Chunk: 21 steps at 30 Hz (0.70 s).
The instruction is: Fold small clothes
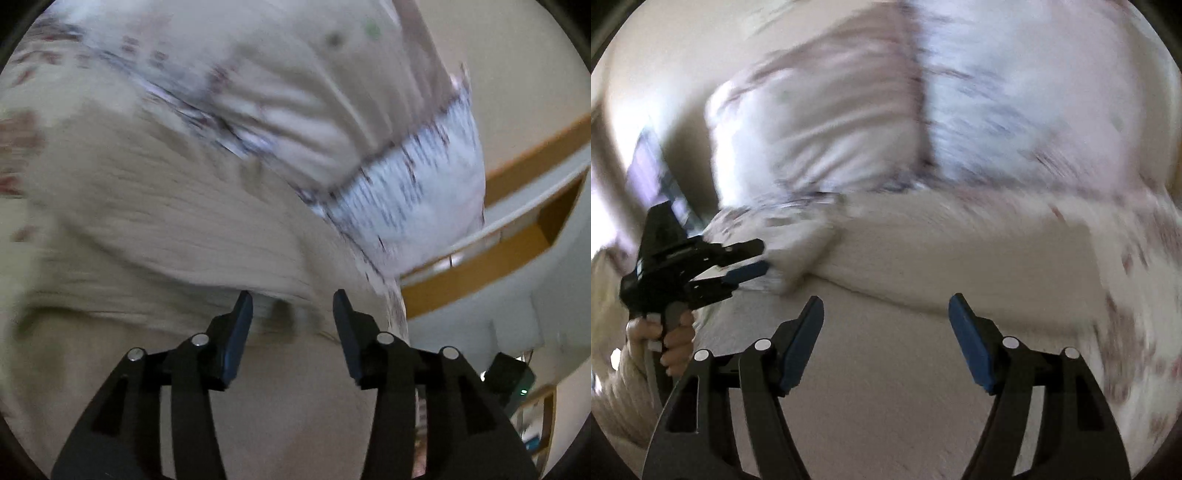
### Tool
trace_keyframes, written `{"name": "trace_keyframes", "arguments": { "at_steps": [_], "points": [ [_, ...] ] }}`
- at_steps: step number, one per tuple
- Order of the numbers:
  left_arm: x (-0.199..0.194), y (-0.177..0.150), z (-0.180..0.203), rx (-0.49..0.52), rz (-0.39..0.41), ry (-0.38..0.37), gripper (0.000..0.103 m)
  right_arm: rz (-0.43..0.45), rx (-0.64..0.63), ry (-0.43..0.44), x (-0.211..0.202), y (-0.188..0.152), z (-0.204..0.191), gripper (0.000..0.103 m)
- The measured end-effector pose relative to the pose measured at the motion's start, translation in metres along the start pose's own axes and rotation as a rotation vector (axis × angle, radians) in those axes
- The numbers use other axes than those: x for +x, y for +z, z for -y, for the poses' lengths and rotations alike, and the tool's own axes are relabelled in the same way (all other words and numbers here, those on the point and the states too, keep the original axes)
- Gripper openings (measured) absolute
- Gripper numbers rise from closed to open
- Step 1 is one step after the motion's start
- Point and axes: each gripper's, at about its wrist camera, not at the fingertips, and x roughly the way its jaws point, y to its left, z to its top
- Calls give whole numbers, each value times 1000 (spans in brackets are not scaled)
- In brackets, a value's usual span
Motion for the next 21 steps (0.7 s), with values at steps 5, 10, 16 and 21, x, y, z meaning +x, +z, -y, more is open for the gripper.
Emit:
{"name": "trace_keyframes", "arguments": {
  "at_steps": [5,10,16,21],
  "points": [
    [-38,7,-41,-119,89,50,45,-19,-274,100,35,29,-80,61],
    [-48,9,-67,-176,112,74,43,-92,-468,121,98,36,-149,56],
    [-50,8,-73,-183,112,58,41,-186,-669,7,151,12,-181,55],
    [-49,8,-71,-170,110,68,41,-173,-631,-3,156,10,-177,6]
  ]
}}
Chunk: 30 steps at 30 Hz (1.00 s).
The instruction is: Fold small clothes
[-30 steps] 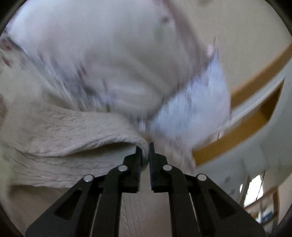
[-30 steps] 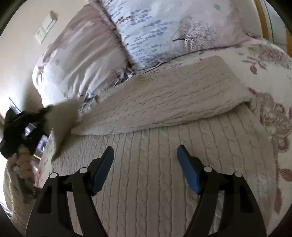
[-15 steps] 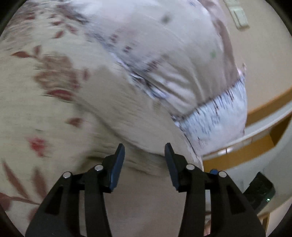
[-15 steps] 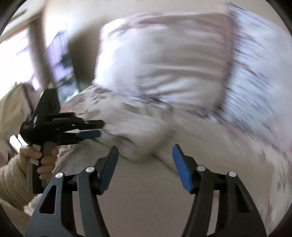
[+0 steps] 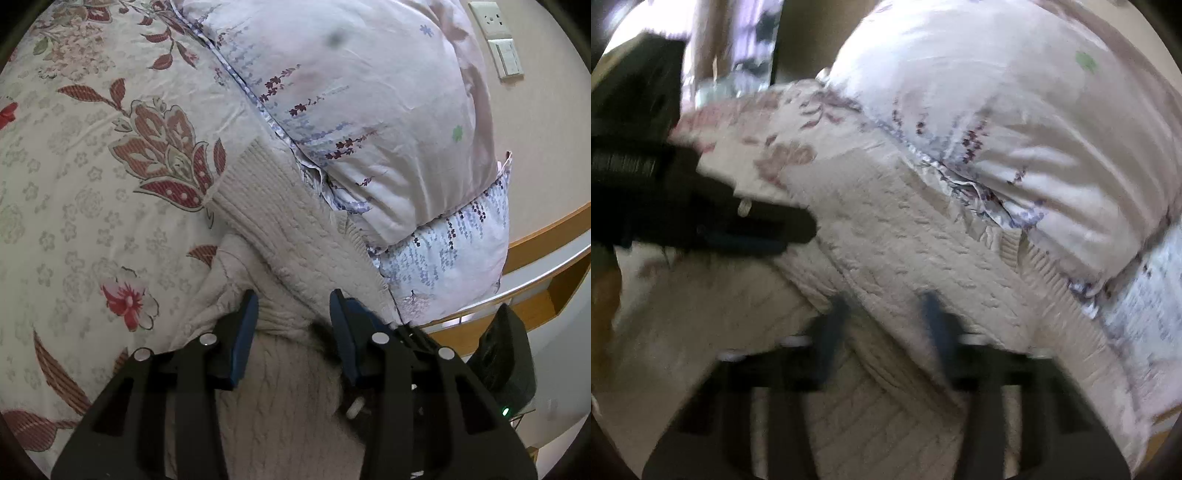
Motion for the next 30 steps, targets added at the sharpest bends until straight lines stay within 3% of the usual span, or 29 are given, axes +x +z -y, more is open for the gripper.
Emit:
{"name": "trace_keyframes", "arguments": {
  "at_steps": [3,8,11,14,16,18,20,22,26,30],
  "points": [
    [-1,0,0,7,-1,7,40,29,147,22,-5,1,23,6],
    [0,0,3,22,-4,21,41,142,423,-34,-46,-18,76,6],
    [1,-1,6,41,-9,34,41,230,740,-82,-90,-65,130,6],
    [1,-2,10,63,-17,35,48,193,1016,-75,-109,-133,167,5],
    [2,-2,13,77,-25,35,53,120,1074,-48,-108,-167,175,6],
    [3,-2,15,90,-31,33,57,95,1181,21,-110,-195,187,19],
    [3,-2,16,94,-32,34,59,136,1285,79,-118,-214,201,55],
    [3,-3,17,97,-33,30,61,170,1311,81,-122,-218,211,56],
    [3,-3,16,97,-34,29,61,157,1380,39,-125,-226,223,53],
    [2,-3,17,99,-36,26,62,143,1370,-77,-124,-232,233,50]
  ]
}}
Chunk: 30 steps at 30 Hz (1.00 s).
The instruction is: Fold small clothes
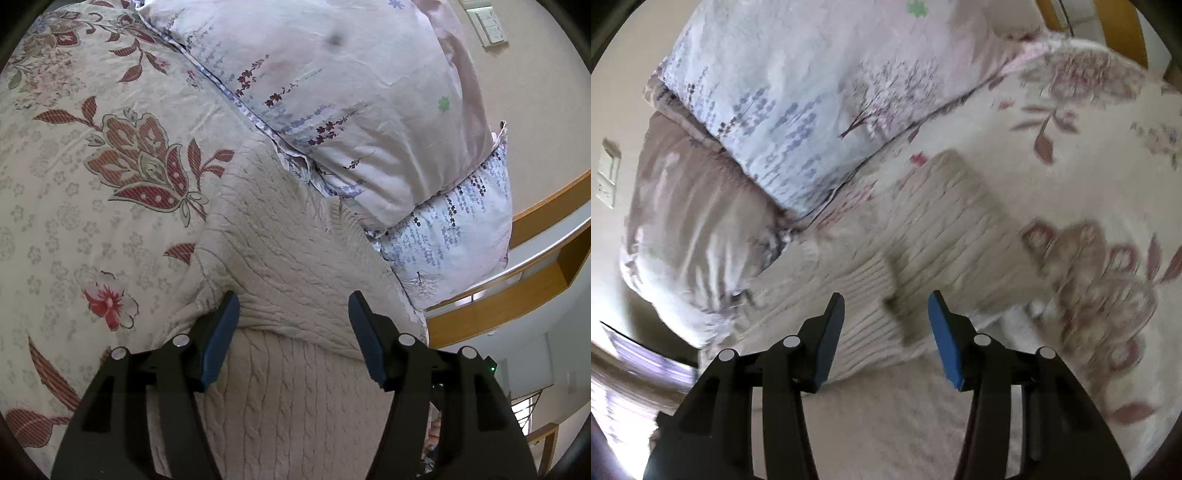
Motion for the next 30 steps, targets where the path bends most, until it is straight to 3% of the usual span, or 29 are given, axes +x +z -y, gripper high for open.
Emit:
{"name": "trace_keyframes", "arguments": {
  "at_steps": [6,8,10,15,16,18,19,20,21,24,27,28,30],
  "points": [
    [0,-1,4,13,1,0,66,-106,-89,23,24,-7,-5,31],
    [0,-1,4,13,1,-3,69,-110,-133,20,29,-10,-12,10],
    [0,0,5,15,-3,-3,70,-99,-191,19,30,-10,-24,10],
    [-1,-1,8,23,-13,-7,73,207,-367,66,-24,-1,-65,9],
    [0,-1,8,24,-14,-10,73,222,-376,45,-24,0,-67,9],
    [1,-1,10,32,-18,-11,74,170,-384,-63,-6,-1,-64,9],
    [1,-1,10,36,-20,-12,75,98,-337,-145,11,-1,-55,10],
    [1,-2,11,39,-24,-10,76,54,-313,-172,21,-2,-48,10],
    [1,-2,12,44,-28,-7,76,-23,-262,-197,38,-4,-36,10],
    [-4,-5,15,71,-34,-3,76,-10,-274,-191,31,-6,-35,12],
    [-15,-10,18,123,-34,-3,76,-35,-239,-146,17,-2,-34,36],
    [-20,-12,18,140,-32,-6,76,-41,-226,-117,11,-1,-31,48],
    [-34,-17,18,182,-27,-5,76,-40,-210,-40,-8,-5,-23,55]
  ]
}}
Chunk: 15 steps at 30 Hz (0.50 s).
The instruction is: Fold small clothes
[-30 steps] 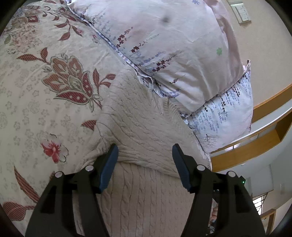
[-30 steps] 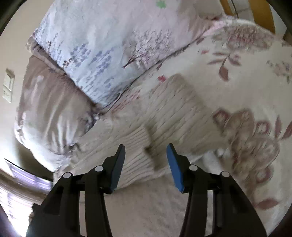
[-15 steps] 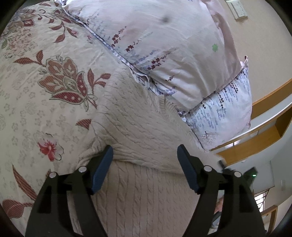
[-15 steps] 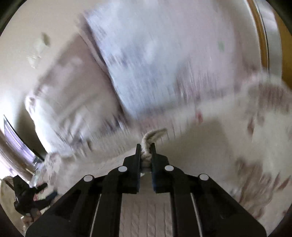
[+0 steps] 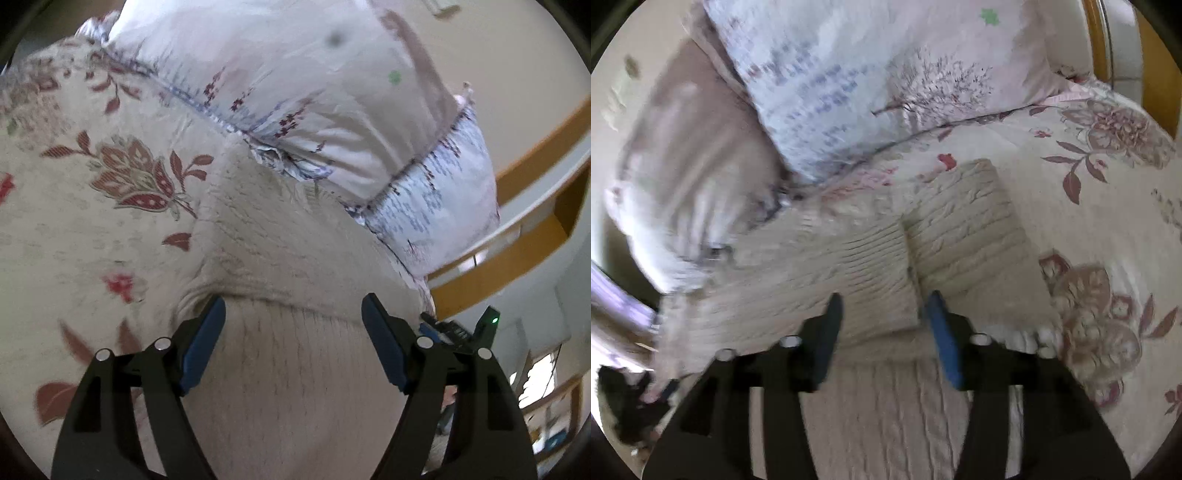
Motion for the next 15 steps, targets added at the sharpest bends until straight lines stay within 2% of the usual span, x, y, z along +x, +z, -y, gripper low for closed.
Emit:
{"name": "trace_keyframes", "arguments": {
  "at_steps": [5,11,15],
  "points": [
    [-32,-19,-12,49,-15,27,75,-17,-2,62,-36,-23,29,56],
    [-54,-47,-30,32,-53,17,72,-63,54,51,-67,-58,77,56],
    [-58,-63,-37,0,-71,-17,61,-108,119,108,-74,-82,98,55]
  ]
}}
